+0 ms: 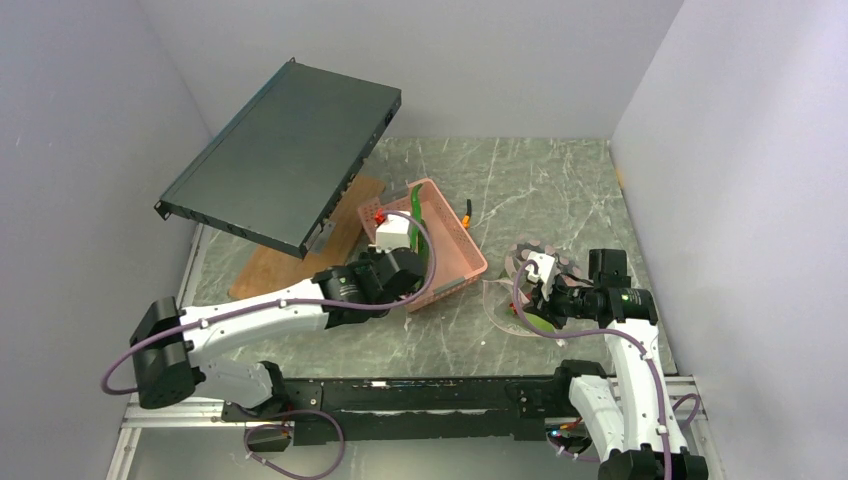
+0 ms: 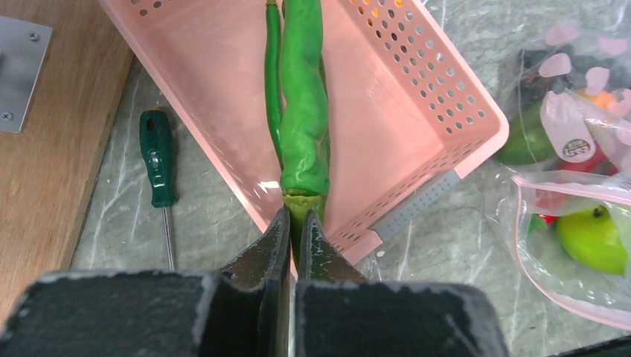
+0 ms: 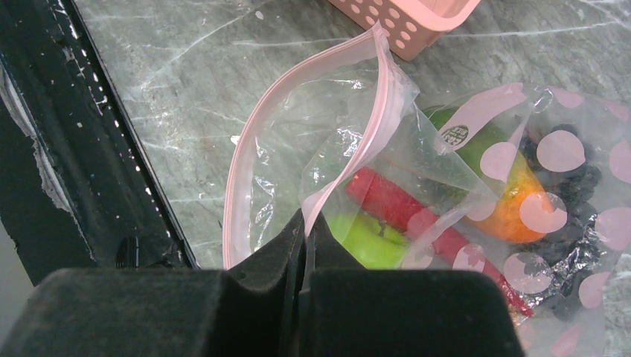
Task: Open the zip-top bag and remove the fake food
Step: Place the fake vegetable in the bin.
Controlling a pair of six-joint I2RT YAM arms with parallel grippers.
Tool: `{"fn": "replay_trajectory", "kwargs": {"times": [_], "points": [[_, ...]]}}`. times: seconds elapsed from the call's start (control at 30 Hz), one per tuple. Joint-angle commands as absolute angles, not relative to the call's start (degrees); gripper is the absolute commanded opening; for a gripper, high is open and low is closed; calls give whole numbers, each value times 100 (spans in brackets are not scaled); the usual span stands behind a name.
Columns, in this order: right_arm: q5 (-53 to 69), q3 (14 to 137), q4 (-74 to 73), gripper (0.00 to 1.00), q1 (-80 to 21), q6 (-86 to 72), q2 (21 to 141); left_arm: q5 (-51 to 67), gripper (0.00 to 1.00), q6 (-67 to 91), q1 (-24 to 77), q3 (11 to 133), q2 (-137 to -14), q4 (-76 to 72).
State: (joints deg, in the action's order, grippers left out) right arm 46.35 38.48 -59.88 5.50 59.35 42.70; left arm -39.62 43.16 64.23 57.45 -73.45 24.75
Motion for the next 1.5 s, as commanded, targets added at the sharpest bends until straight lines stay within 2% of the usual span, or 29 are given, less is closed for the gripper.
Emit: {"fn": "replay_trajectory", "kwargs": {"times": [0.0, 0.63, 0.73, 0.9, 1.03, 1.27, 1.47], "points": [[4650, 3912, -5812, 0, 538, 5933, 4228, -4303, 0, 4286, 6451, 6122, -7672, 2349], [4658, 3912, -5837, 0, 538, 5967, 4221, -3973, 1, 4174, 6222, 5909, -8457, 1693], [4659, 3911, -5836, 0, 536, 5964, 4219, -3955, 10, 4184, 6156, 5873, -8547, 1612], [4658, 3911, -5847, 0, 537, 5968, 4212, -3999, 42, 4283, 6135, 5881, -8695, 1685], [4658, 3911, -5846, 0, 542, 5974, 4210, -3884, 59, 4299, 6135, 5866, -8675, 1696], [4658, 3911, -5851, 0, 545, 5973, 4210, -3060, 67, 4057, 6135, 5913, -8273, 1724], [4667, 3913, -5855, 0, 550, 5977, 4219, -1567, 71, 3524, 6135, 5651, -7843, 1328]]}}
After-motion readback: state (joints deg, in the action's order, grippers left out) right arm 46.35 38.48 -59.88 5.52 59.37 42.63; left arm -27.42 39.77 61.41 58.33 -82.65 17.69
